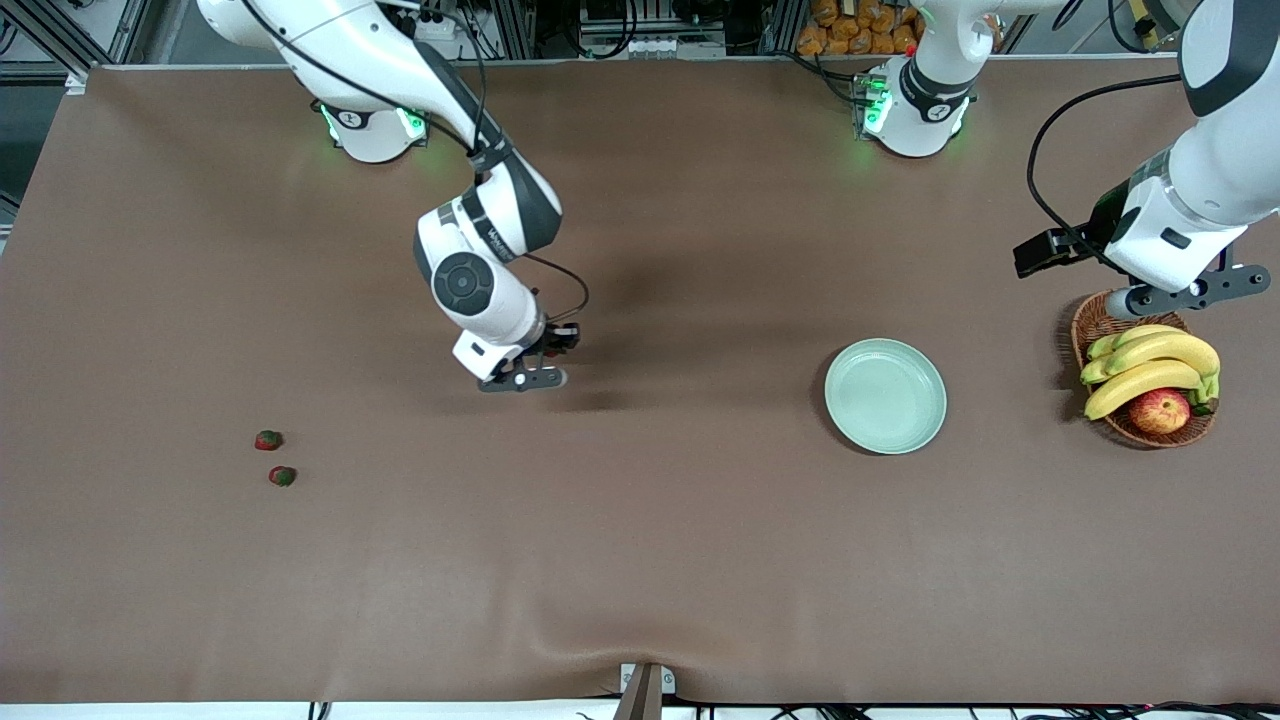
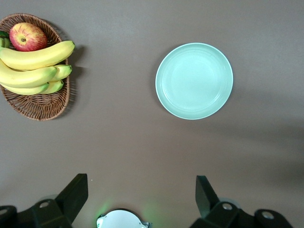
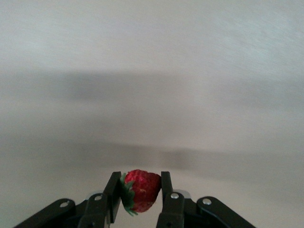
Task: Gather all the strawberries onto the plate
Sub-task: 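Set the strawberry down with the right gripper while the left gripper approaches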
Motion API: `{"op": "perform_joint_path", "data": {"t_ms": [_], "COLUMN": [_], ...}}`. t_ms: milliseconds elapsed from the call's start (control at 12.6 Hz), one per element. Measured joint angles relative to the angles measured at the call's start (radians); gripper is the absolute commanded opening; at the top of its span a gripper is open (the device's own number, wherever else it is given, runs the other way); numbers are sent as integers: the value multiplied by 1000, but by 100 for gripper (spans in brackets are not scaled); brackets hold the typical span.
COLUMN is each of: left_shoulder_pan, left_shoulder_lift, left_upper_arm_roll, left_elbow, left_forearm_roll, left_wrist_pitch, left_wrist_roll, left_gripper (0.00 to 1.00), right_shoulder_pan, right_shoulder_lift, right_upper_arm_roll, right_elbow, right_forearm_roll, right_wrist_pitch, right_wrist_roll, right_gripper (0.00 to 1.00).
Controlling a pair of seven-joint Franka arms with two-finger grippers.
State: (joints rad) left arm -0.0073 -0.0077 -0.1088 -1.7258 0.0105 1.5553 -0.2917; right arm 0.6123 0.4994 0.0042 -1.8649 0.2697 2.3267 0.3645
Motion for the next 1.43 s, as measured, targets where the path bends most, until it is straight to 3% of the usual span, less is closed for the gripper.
{"op": "perform_joint_path", "data": {"t_ms": [238,555,872,951,1031,1110,1427], "left_shoulder_pan": [0,0,0,-1,-1,-1,-2], "left_shoulder_lift": [0,0,0,0,0,0,21], "left_upper_arm_roll": [0,0,-1,-5,-10,-16,-50], "left_elbow": [-8,-11,-18,-27,-39,-55,-126], "left_forearm_roll": [0,0,0,0,0,0,0], "left_wrist_pitch": [9,14,31,44,63,88,202], "left_wrist_roll": [0,0,0,0,0,0,0], "left_gripper": [100,100,100,100,100,100,100], "right_shoulder_pan": [67,140,198,209,213,213,215], "right_shoulder_lift": [68,213,355,385,407,421,430], "right_upper_arm_roll": [1,1,2,2,2,1,-1], "right_elbow": [111,311,444,464,482,496,517], "right_forearm_roll": [76,84,85,85,85,85,82], "right_wrist_pitch": [34,67,196,222,233,233,234], "right_wrist_roll": [57,234,337,344,349,349,349], "right_gripper": [28,29,30,36,59,96,100]}}
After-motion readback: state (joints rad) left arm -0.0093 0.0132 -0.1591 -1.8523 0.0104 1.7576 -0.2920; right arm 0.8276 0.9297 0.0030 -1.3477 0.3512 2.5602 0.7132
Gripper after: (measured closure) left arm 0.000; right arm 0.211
